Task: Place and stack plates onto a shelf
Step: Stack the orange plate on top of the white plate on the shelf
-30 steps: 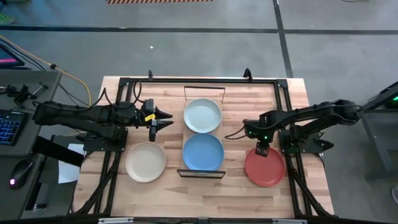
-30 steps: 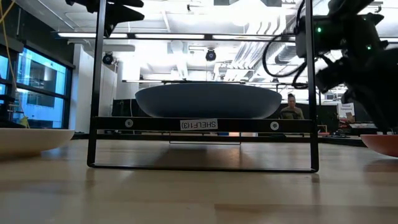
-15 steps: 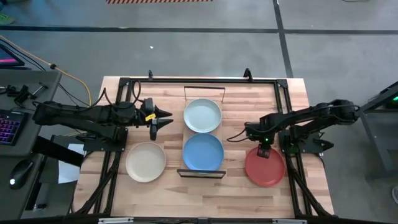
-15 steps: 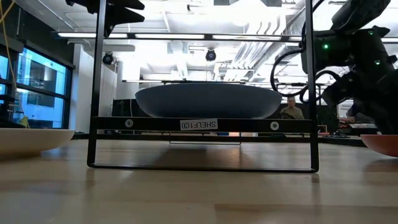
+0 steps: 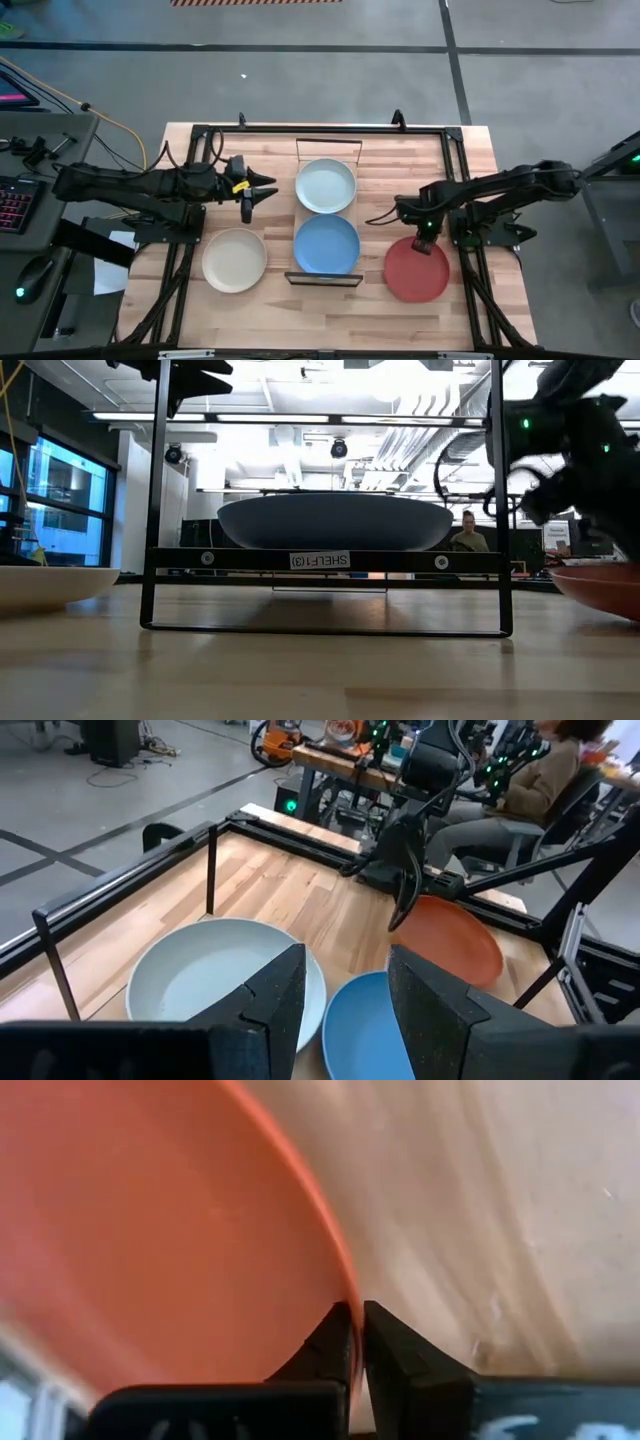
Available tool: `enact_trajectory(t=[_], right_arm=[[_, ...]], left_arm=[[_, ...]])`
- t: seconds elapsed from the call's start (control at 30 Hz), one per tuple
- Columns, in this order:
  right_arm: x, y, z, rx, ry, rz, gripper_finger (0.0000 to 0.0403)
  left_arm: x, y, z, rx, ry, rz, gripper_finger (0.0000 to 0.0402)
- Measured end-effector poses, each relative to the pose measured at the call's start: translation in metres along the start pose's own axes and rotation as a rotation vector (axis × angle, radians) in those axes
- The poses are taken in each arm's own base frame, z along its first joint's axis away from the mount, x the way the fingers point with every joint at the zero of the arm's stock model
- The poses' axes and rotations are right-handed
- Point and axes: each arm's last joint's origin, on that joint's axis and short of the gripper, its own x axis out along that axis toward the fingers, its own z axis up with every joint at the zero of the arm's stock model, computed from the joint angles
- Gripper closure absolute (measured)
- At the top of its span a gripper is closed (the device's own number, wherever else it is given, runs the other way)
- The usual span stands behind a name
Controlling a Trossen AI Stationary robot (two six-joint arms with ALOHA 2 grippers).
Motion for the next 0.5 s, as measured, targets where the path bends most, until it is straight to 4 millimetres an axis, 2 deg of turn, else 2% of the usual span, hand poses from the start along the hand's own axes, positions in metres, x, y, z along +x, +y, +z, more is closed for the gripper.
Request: enact_trajectory(t=[0.2,0.4,0.5], right_arm=[[-0.040,0.016,-0.007,-0.125,-0.039,0.187,0.0402],[-0.099,0.038,-0.017,-0.279,-0.212,0.392,0.0402],[-0.128,0.043,-0.016,-0.235,-0.333,0.408,0.0403]], left_arm=[[-0.004,0.000,0.002,0.000,-0.016,-0.005,0.0268],[-0.005,0.001,0.003,0.014,-0.018,-0.005,0.0268],[-0.005,0.001,0.003,0.014,-0.020,0.000,0.0268]])
